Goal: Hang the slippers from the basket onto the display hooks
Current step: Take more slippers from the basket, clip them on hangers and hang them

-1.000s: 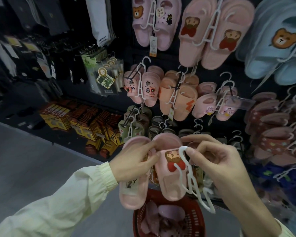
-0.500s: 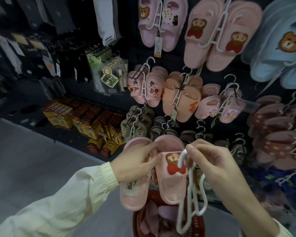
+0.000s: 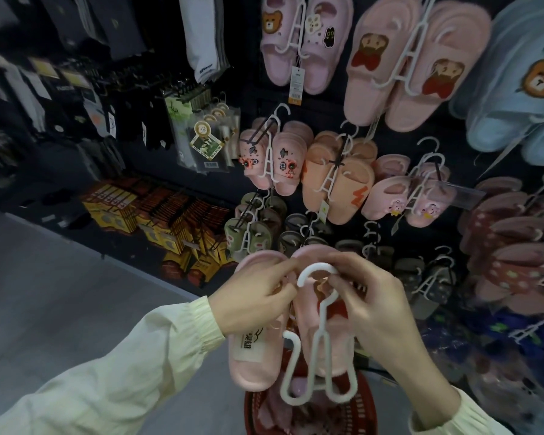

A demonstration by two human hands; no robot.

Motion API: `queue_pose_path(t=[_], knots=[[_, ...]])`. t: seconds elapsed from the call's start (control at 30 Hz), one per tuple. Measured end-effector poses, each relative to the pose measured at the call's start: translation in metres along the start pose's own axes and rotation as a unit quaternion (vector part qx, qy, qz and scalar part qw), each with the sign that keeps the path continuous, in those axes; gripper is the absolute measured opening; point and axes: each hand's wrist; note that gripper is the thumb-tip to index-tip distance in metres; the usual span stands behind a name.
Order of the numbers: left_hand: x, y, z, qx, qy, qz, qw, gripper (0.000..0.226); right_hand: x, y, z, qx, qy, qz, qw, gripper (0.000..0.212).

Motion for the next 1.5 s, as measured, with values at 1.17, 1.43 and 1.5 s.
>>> queue_pose_path(t=[1.17,1.43,1.5], knots=[[-0.022,-0.022,-0.009,-0.029,-0.049,-0.151,0.987,0.057,0.01,-0.045,0.005,-0.281,-0.101,0.002,0.954,0.028],[-0.033,-0.021,-0.012,0.133,-0.005,-0.164,0.977,0.113,0.017,-0.034,0.015,-0.237,-0.105,0.021,0.966,0.024],[-0.034,-0.021,-0.014,0.196,0.013,-0.162,0.967,0.13,0.018,-0.032,0.016,-0.223,-0.104,0.021,0.969,0.021]])
Point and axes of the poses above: each hand's wrist, its own x-axis towards the middle knuckle, its own z-axis out of the back of the hand, y = z × x, and after that the axes turned 15 degrees about y, right-handed
